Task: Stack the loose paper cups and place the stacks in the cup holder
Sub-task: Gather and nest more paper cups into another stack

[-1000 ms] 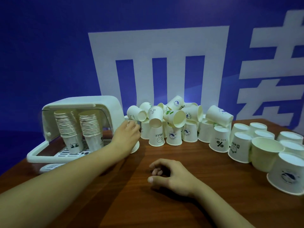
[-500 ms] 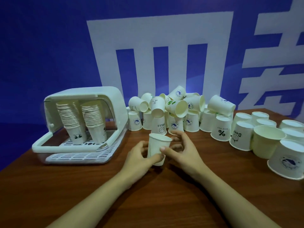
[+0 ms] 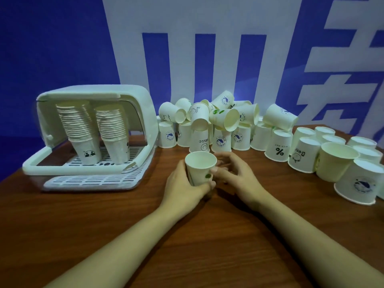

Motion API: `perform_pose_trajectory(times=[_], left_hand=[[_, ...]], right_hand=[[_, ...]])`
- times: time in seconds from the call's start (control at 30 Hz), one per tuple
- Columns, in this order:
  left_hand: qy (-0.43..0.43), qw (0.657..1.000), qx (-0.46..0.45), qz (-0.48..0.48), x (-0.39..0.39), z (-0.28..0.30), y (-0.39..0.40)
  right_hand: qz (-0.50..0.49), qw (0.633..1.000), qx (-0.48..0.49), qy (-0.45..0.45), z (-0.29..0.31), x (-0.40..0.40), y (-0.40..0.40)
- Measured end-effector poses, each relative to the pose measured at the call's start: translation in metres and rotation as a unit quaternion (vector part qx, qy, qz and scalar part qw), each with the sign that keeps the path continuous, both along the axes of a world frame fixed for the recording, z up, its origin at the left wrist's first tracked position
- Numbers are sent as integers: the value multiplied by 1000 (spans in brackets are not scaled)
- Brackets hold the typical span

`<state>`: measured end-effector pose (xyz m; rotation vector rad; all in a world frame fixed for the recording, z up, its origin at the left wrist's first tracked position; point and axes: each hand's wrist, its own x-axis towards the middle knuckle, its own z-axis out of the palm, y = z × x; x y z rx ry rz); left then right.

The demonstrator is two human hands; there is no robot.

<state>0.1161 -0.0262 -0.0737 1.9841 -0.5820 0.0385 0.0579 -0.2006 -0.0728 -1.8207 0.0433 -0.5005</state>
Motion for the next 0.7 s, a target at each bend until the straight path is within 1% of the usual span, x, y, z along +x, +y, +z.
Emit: perform_pose_trajectory(times=[0.17, 0.27, 0.3, 0.37, 0.4, 0.47, 0.53, 0.63, 0.7], left_hand=[[-2, 1000, 26, -12, -2, 0, -1], [-2, 999, 36, -17, -2, -1, -2], [0, 999, 34, -20, -2, -2, -1], [8, 999, 29, -25, -2, -1, 0], [9, 999, 28, -26, -1, -1, 0], [5, 999, 27, -21, -1, -2, -1], [1, 999, 36, -17, -3, -3, -3], [5, 999, 38, -26, -2, -3, -5], [2, 999, 30, -27, 2, -5, -6]], right_hand=[[-44, 996, 78, 16, -2, 10, -5], [-126, 980, 153, 3, -3, 23, -7], [-172, 973, 153, -4, -2, 26, -8], [-257, 959, 118, -14, -1, 32, -8], [-285, 954, 96, -14, 0, 35, -7], [-309, 950, 33, -10, 1, 43, -5], [-333, 943, -3, 1, 3, 55, -6], [-379, 925, 12, 19, 7, 77, -14], [-385, 923, 17, 17, 10, 90, -20]])
